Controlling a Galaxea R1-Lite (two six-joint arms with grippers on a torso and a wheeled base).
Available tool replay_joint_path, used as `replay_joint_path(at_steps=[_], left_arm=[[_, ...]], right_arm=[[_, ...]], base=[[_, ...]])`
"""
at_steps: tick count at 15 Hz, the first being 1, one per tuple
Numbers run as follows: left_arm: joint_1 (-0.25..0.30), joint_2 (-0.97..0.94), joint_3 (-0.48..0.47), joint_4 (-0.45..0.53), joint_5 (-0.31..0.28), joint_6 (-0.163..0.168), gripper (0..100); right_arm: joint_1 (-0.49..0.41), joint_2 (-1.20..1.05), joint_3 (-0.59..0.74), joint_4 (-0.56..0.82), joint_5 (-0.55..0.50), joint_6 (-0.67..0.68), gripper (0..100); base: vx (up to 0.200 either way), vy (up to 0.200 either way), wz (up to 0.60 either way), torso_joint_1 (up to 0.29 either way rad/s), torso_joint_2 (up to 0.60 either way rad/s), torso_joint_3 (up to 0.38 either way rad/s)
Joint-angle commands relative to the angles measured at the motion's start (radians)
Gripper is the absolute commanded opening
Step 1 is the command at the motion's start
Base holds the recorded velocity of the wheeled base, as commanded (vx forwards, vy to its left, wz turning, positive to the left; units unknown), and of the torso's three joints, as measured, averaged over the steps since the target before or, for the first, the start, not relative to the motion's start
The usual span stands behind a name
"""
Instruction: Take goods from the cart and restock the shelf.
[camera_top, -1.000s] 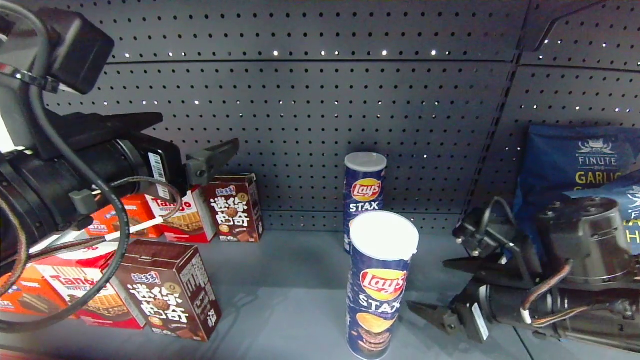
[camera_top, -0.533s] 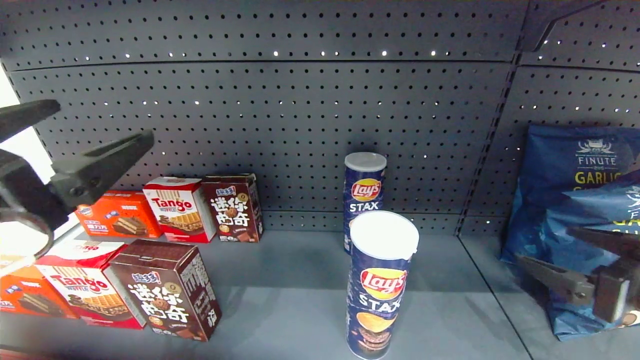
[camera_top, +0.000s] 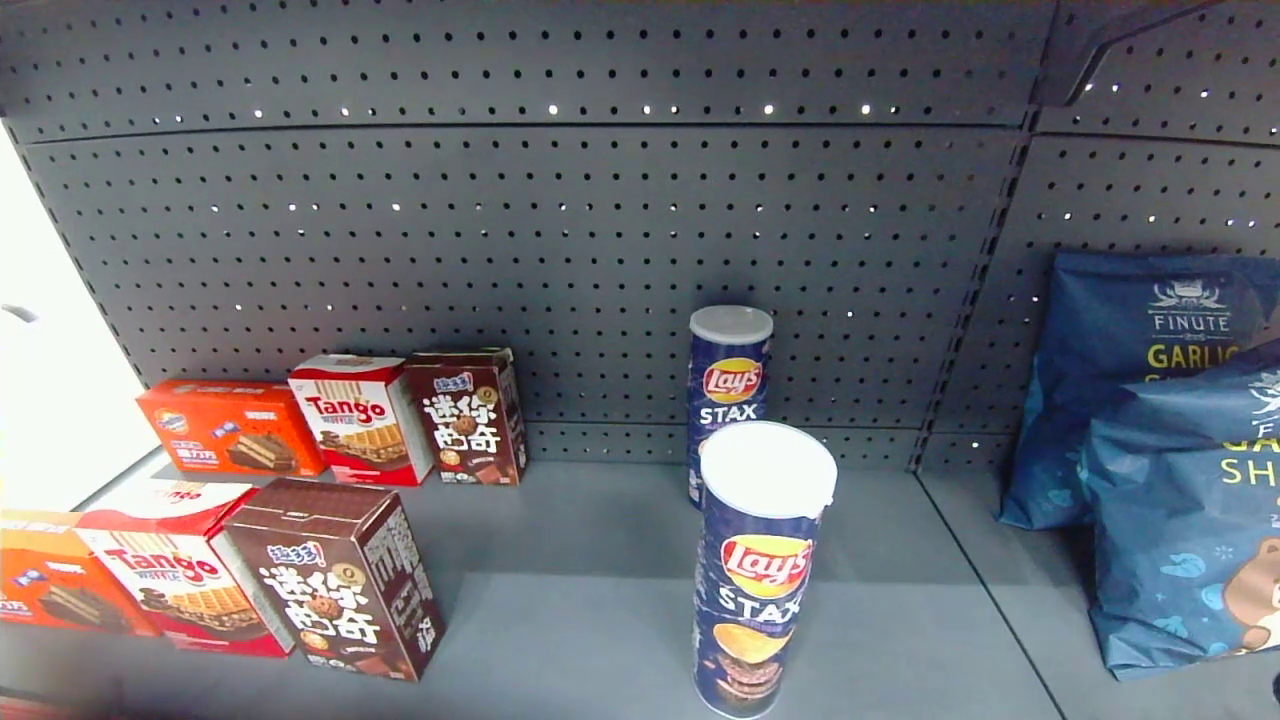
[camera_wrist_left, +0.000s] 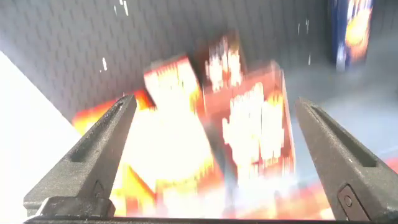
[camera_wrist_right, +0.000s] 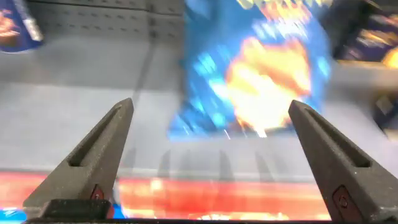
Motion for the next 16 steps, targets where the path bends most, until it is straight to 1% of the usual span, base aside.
replay_joint_path(at_steps=[1, 2, 3, 4, 7, 10, 11, 12, 14, 16], left_arm=[[0.002, -0.137, 0.115, 0.014, 0.0, -0.016, 100], [0.002, -0.137, 0.119, 0.014, 0.0, -0.017, 100], [0.001, -0.137, 0.119, 0.014, 0.0, -0.017, 100], [-0.001, -0.137, 0.119, 0.014, 0.0, -0.017, 100], [-0.001, -0.137, 0.133, 0.015, -0.001, -0.022, 100], [0.004, -0.137, 0.124, 0.015, 0.002, -0.024, 100], [0.018, -0.137, 0.127, 0.015, 0.003, -0.024, 100], [0.034, -0.135, 0.128, 0.015, 0.002, -0.024, 100], [0.039, -0.134, 0.133, 0.015, 0.002, -0.024, 100], [0.036, -0.135, 0.145, 0.017, 0.0, -0.024, 100]], right_arm=[[-0.052, -0.347, 0.095, 0.168, 0.002, 0.021, 100], [-0.052, -0.341, 0.095, 0.162, 0.036, 0.029, 100], [-0.052, -0.341, 0.095, 0.165, 0.162, 0.025, 100], [-0.052, -0.341, 0.095, 0.215, 0.251, 0.025, 100], [-0.054, -0.341, 0.095, 0.226, 0.237, 0.053, 100], [-0.054, -0.341, 0.095, 0.226, 0.237, 0.053, 100], [-0.123, -0.359, 0.095, 0.228, 0.237, 0.055, 100], [-0.154, -0.377, 0.095, 0.226, 0.237, 0.058, 100], [-0.12, -0.422, 0.095, 0.224, 0.237, 0.058, 100], [-0.12, -0.422, 0.095, 0.224, 0.237, 0.058, 100]], base=[[0.0, 0.0, 0.0, 0.0, 0.0, 0.0], [0.0, 0.0, 0.0, 0.0, 0.0, 0.0], [0.0, 0.0, 0.0, 0.0, 0.0, 0.0], [0.0, 0.0, 0.0, 0.0, 0.0, 0.0], [0.0, 0.0, 0.0, 0.0, 0.0, 0.0], [0.0, 0.0, 0.0, 0.0, 0.0, 0.0], [0.0, 0.0, 0.0, 0.0, 0.0, 0.0], [0.0, 0.0, 0.0, 0.0, 0.0, 0.0], [0.0, 0.0, 0.0, 0.0, 0.0, 0.0], [0.0, 0.0, 0.0, 0.0, 0.0, 0.0]])
